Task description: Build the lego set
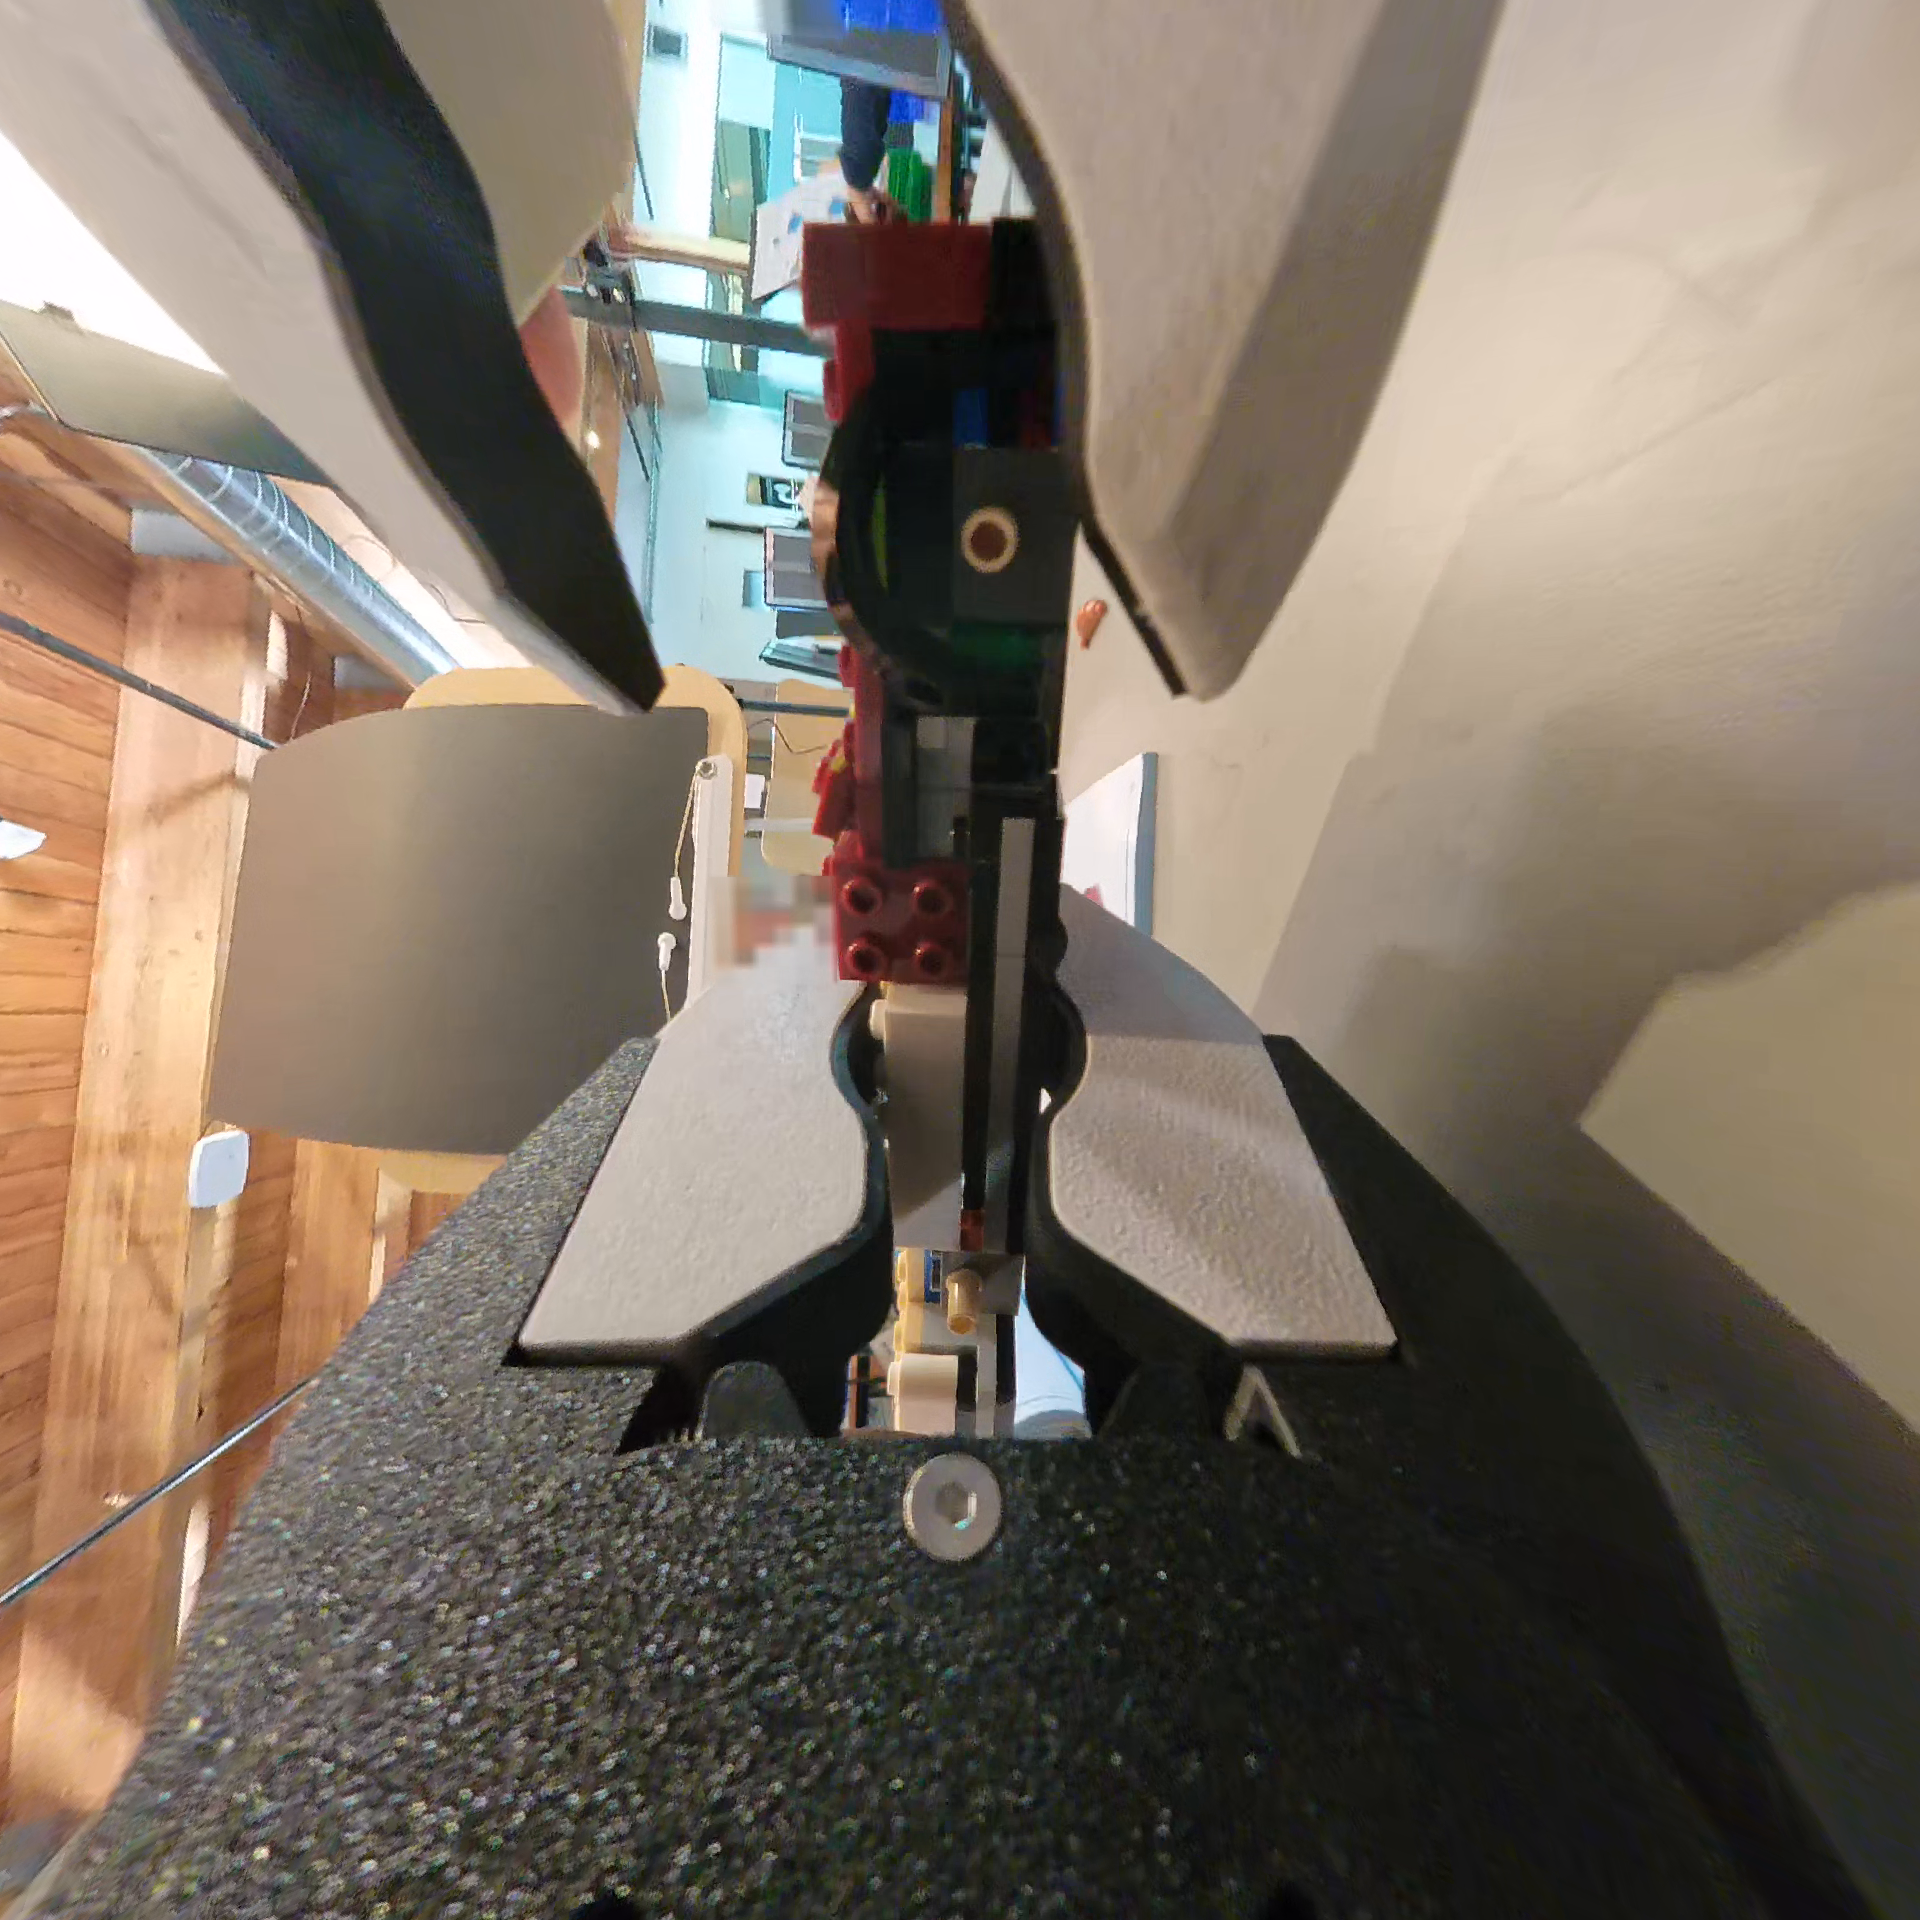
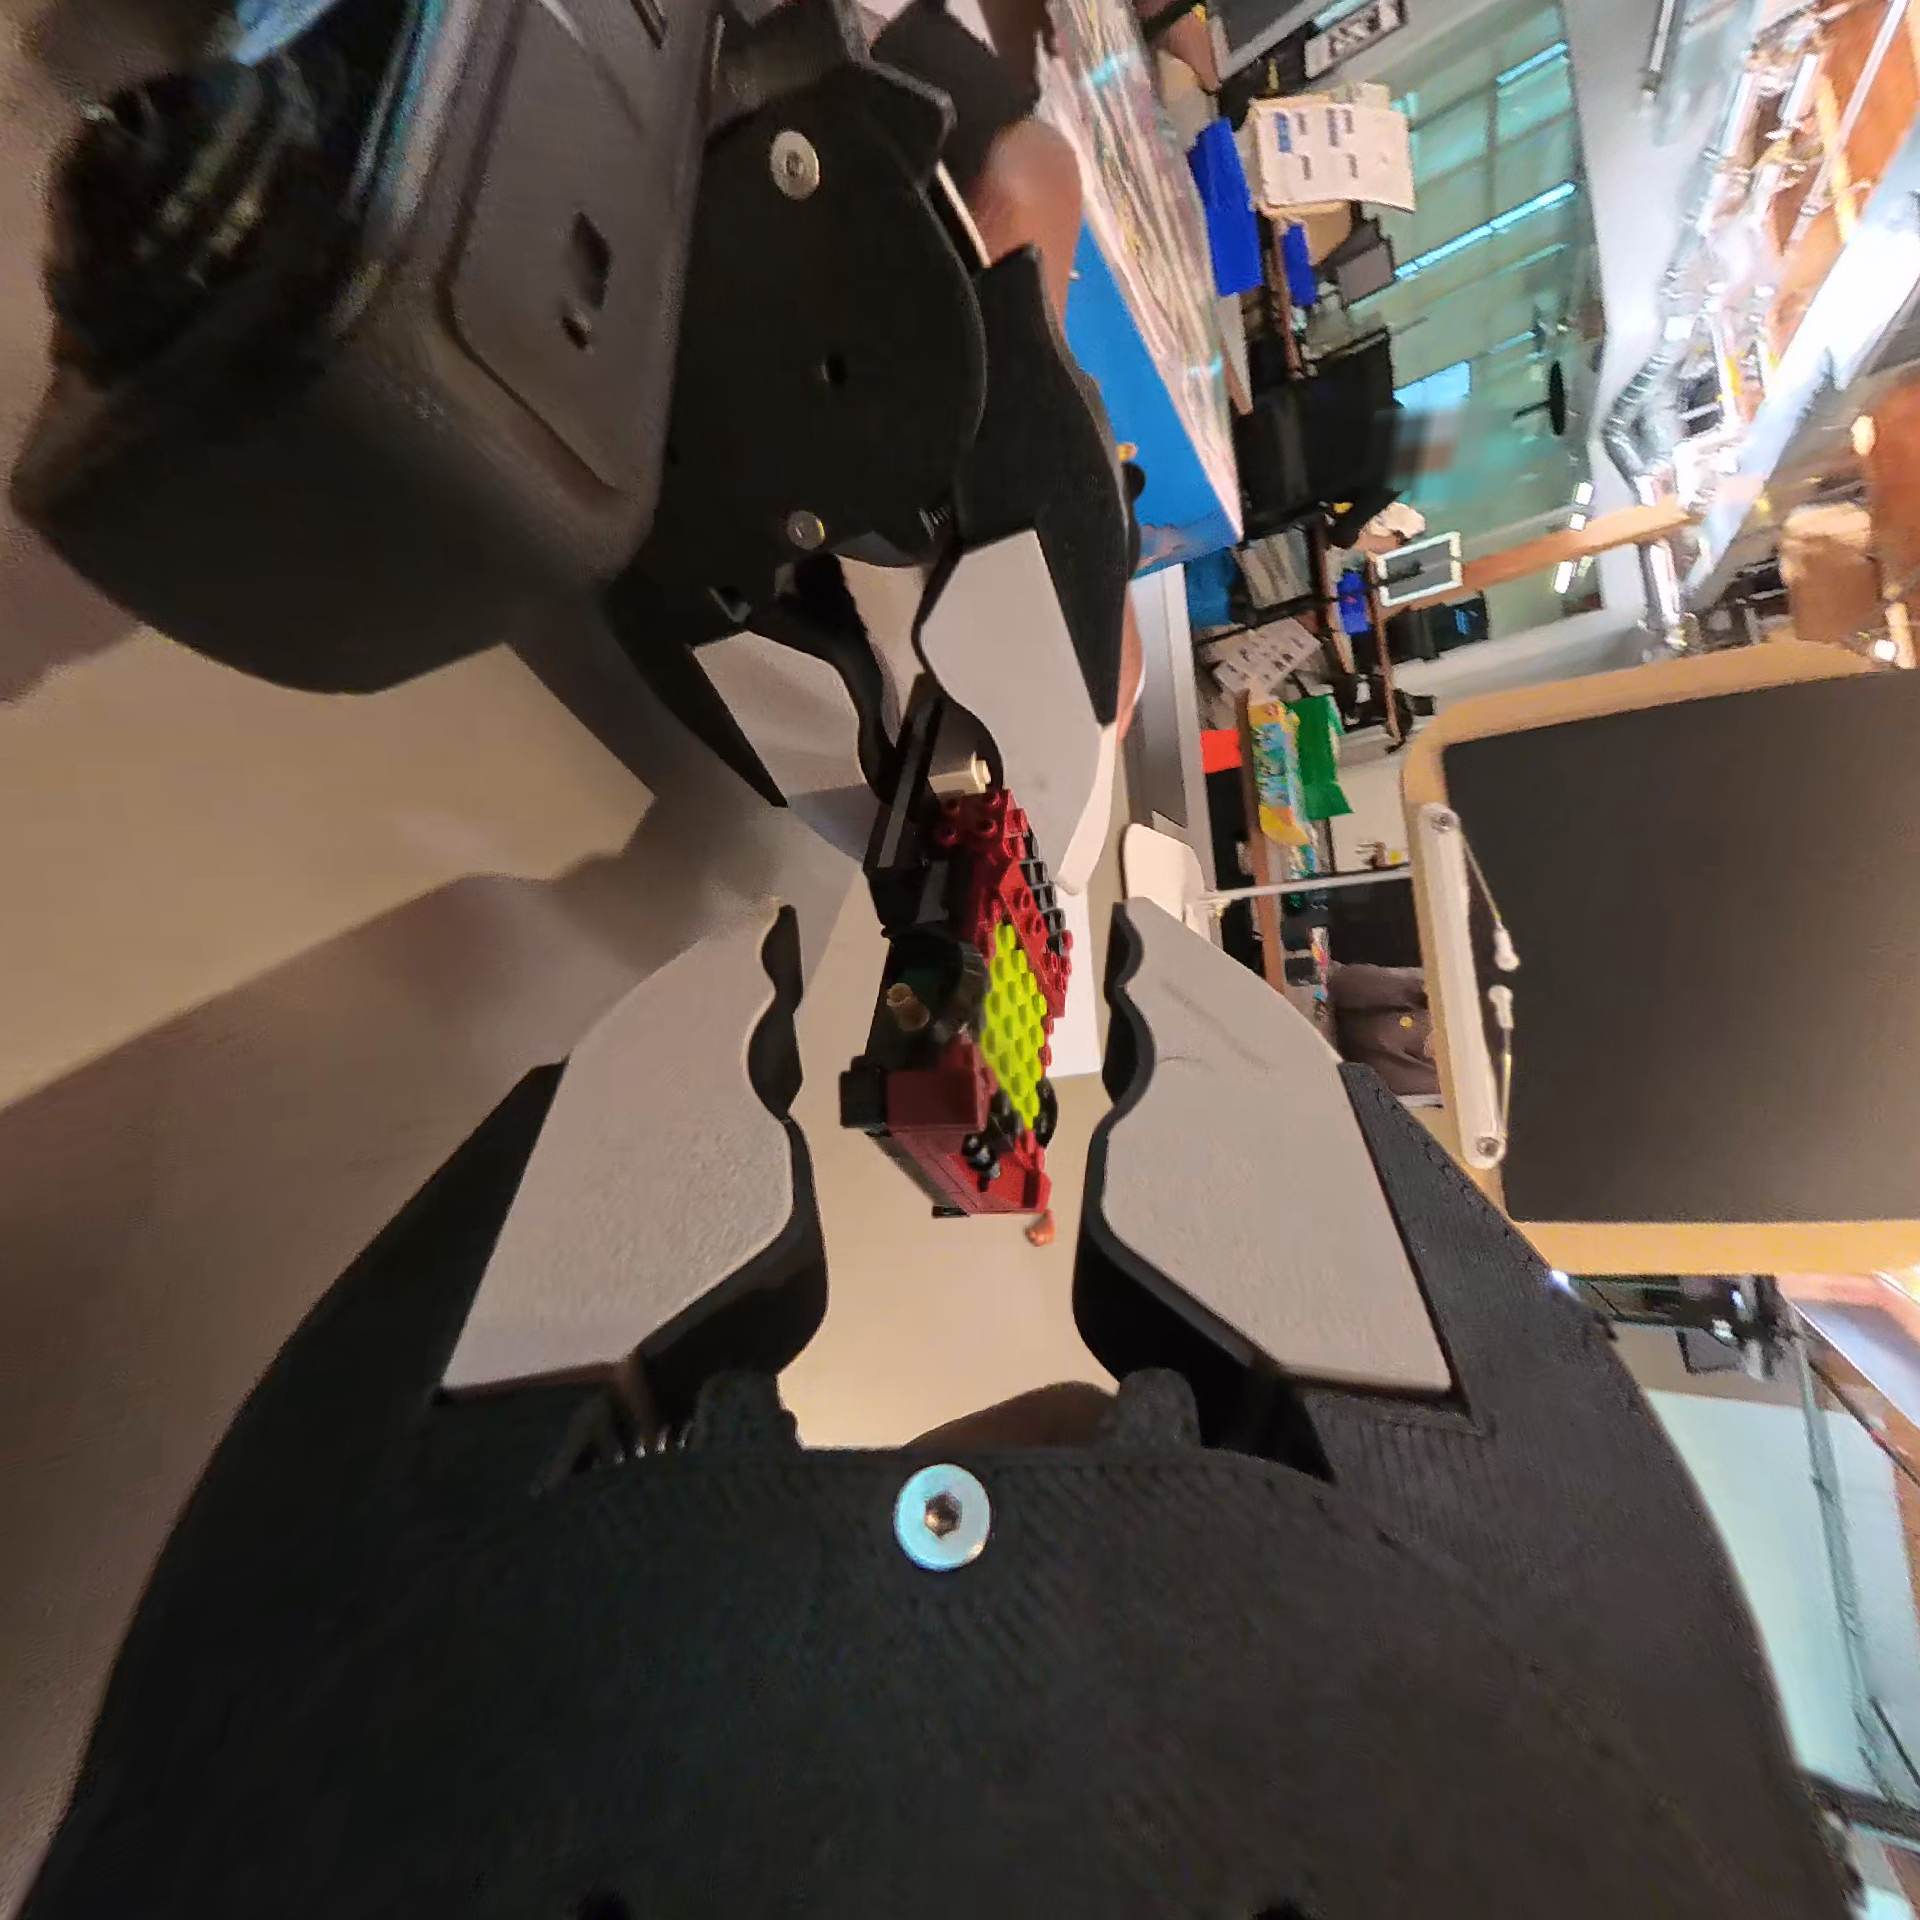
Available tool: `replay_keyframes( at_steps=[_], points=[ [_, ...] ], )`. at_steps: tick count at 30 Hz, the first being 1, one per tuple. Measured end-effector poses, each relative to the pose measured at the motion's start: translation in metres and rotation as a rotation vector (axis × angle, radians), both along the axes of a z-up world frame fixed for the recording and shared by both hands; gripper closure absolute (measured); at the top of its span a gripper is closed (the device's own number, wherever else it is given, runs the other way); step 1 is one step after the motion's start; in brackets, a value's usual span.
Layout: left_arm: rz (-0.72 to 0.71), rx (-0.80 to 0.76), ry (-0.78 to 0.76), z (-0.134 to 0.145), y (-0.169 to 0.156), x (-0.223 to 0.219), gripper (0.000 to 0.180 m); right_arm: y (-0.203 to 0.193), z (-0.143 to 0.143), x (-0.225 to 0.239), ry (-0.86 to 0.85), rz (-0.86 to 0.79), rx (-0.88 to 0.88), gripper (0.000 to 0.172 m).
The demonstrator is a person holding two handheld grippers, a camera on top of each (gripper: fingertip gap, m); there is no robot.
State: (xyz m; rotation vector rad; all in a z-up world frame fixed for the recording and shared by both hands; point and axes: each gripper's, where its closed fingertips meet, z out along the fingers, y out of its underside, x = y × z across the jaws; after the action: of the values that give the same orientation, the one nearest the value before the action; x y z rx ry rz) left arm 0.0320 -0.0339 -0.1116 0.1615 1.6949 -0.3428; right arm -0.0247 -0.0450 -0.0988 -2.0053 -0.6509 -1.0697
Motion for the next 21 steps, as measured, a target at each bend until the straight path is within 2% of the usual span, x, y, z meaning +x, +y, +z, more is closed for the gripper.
replay_keyframes(
  at_steps=[7, 17, 21],
  points=[
    [-0.013, 0.04, -0.014, 0.001, -0.006, -0.005, 0.155, -0.001, -0.012, 0.01, -0.102, -0.035, -0.053, 0.118],
    [-0.012, 0.045, -0.015, 0.002, -0.006, -0.006, 0.155, -0.003, -0.013, 0.008, -0.139, -0.028, -0.075, 0.135],
    [-0.012, 0.049, -0.013, 0.001, -0.006, -0.006, 0.155, -0.003, -0.013, 0.009, -0.151, -0.031, -0.075, 0.136]
  ],
)
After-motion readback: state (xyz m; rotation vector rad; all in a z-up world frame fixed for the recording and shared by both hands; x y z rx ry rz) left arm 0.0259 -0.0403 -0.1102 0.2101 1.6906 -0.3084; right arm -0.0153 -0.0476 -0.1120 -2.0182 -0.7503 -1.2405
